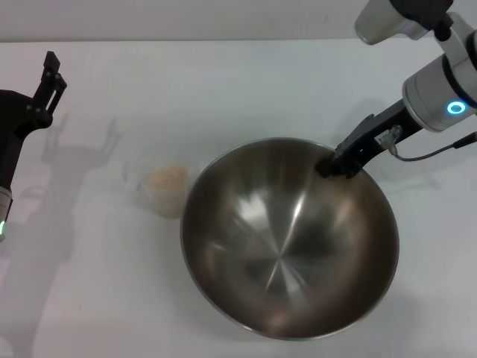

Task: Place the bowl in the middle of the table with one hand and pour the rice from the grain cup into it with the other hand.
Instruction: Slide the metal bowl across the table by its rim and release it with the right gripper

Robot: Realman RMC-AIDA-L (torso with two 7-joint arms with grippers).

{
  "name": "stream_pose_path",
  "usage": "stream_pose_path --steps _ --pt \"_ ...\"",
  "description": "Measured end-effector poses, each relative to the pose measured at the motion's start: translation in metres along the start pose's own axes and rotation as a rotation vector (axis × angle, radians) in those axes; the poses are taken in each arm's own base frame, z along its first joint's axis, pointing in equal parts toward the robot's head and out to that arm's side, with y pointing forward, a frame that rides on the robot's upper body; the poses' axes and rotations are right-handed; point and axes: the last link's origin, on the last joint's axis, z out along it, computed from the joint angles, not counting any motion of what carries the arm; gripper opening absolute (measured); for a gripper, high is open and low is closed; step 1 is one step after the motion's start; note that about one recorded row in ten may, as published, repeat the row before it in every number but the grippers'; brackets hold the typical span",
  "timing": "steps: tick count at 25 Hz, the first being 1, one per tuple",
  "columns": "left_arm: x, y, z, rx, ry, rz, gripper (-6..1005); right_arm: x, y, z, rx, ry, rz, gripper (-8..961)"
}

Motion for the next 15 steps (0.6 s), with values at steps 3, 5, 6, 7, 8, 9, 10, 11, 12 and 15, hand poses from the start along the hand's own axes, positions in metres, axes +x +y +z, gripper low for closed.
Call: stream_pose_path --steps 3,5,6,7,8,9,10,11,12,15 --pt "0.0 0.0 0.0 0.0 0.0 0.0 804 0.0 0.002 0.006 -0.003 0.02 -0.013 0" --pt "0.0 0.0 0.0 0.0 0.0 0.0 803 0.0 0.002 0.01 -0.002 0.032 -0.016 0" --pt "0.0 0.0 0.0 0.0 0.0 0.0 802 0.0 0.002 0.01 -0.002 0.032 -0.016 0" --pt "0.0 0.0 0.0 0.0 0.0 0.0 802 0.0 0.002 0.011 -0.002 0.037 -0.018 0" --pt "0.0 0.0 0.0 0.0 0.0 0.0 801 0.001 0.003 0.013 -0.003 0.045 -0.022 0" --pt "0.0 0.0 0.0 0.0 0.0 0.0 801 0.001 0.003 0.013 -0.003 0.045 -0.022 0" --pt "0.0 0.0 0.0 0.0 0.0 0.0 800 0.0 0.004 0.014 -0.002 0.05 -0.028 -1" --pt "0.0 0.0 0.0 0.0 0.0 0.0 800 0.0 0.004 0.014 -0.002 0.05 -0.028 -1" --pt "0.0 0.0 0.0 0.0 0.0 0.0 799 0.0 0.004 0.014 -0.002 0.052 -0.029 -1" --pt "0.0 0.0 0.0 -0.001 0.0 0.0 797 -0.002 0.005 0.015 -0.001 0.057 -0.031 -1"
